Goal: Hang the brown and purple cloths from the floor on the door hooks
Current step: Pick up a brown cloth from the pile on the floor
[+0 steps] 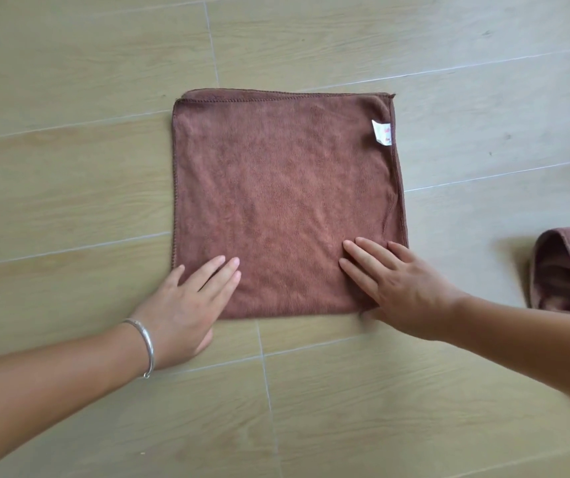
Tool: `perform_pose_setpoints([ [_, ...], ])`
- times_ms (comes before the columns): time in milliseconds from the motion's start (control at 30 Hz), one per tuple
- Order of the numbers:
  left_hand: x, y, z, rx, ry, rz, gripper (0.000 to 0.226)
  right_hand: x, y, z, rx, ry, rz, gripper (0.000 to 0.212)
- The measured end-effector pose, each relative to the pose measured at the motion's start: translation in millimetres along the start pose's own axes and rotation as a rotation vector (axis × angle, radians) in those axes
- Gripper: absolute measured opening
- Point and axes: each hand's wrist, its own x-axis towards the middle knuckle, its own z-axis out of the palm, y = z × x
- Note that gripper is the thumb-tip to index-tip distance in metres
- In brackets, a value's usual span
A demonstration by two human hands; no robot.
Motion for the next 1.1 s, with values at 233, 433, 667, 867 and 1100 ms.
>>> perform_pose_setpoints([
  [233,12.6,7.2,2.7,0.118,0.173,-0.009,0.062,15.9,-34.1,0.7,-0.211,-0.121,0.13,0.058],
  [433,25.5,3.4,-14.7,0.005,0.184,-0.129,0.049,19.4,-29.1,-15.5,-0.117,-0.113,0.167,0.059],
  [667,17.8,-7.6,-57.3,-0.143,-0.055,-0.337,0.043,8.1,-14.9,-66.7,0.174,-0.084,0.406,0.032],
  [867,-26.4,-37.0,-127.0,-0.428,0.091,-0.47,0.045,-20.1,10.4,-153.3,0.197,-0.034,0.425,0.029],
  [1100,-97.9,-52.5,-242.2,-0.412,0.262,-0.35,0.027,-67.3,20.4,-273.0,0.3,0.076,0.441,0.022],
])
